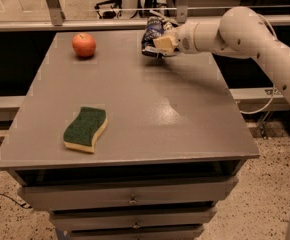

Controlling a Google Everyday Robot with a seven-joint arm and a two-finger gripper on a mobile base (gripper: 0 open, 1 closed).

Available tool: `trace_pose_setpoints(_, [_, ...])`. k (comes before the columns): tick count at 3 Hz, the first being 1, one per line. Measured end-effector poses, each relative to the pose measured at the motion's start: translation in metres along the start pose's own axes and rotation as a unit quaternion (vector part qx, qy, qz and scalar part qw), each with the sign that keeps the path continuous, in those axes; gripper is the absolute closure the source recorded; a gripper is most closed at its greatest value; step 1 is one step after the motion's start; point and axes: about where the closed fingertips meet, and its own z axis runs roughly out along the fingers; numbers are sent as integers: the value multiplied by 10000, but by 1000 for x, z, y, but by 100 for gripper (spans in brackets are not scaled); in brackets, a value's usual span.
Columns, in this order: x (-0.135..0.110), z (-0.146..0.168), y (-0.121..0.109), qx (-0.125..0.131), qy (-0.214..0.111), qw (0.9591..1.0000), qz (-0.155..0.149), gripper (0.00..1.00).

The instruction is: Pick blue chip bag

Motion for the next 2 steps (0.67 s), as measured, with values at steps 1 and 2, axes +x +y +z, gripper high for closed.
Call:
trace_pose_setpoints(1, [-30,-24,2,-201,-421,9987,-182,100])
trace_pose_setpoints(2, [-42,-27,9,-325,-545,9975,-322,100])
